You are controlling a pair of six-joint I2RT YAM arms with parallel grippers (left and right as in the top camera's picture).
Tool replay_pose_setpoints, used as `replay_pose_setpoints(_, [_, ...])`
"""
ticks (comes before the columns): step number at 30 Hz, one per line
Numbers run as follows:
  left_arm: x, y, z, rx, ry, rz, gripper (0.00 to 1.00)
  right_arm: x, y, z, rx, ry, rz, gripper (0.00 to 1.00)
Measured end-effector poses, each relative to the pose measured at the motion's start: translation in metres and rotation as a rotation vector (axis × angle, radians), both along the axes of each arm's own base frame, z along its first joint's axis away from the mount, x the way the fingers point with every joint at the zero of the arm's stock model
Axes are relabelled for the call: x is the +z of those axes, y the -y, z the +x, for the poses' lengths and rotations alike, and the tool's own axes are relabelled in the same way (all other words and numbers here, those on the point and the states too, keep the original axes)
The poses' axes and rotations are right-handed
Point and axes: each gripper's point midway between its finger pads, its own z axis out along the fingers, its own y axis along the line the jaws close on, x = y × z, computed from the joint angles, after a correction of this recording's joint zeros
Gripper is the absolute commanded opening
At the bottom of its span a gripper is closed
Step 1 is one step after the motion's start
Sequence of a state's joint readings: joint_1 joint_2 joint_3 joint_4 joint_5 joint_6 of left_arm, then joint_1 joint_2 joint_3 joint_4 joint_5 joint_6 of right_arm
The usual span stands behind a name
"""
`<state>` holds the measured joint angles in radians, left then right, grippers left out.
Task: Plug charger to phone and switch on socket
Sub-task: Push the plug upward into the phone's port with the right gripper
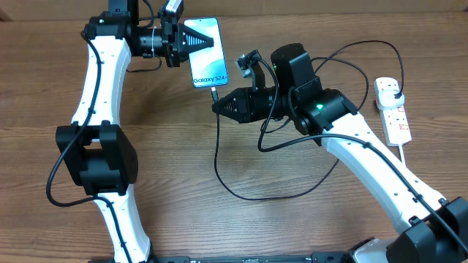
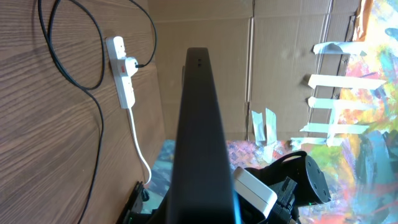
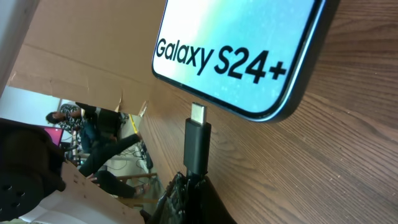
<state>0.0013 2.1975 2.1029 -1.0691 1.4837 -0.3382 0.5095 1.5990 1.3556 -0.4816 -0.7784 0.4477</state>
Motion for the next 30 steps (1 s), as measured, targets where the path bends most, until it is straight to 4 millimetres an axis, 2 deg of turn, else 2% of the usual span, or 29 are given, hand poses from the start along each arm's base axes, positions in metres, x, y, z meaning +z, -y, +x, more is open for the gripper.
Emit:
replay_pose_setpoints(14, [-0.0001,0.0098,-0.0037,-0.021,0.000,0.000,0.04,0.0003,-0.0006,-0.0009,0.004,-0.001,0.002,0.04])
replay_pose_setpoints(30, [-0.0005,0.0097,-0.0034,-0.020,0.001,0.003,0.04,-0.0028,0.0011,0.0026,-0.031,-0.020,-0.013,0.04])
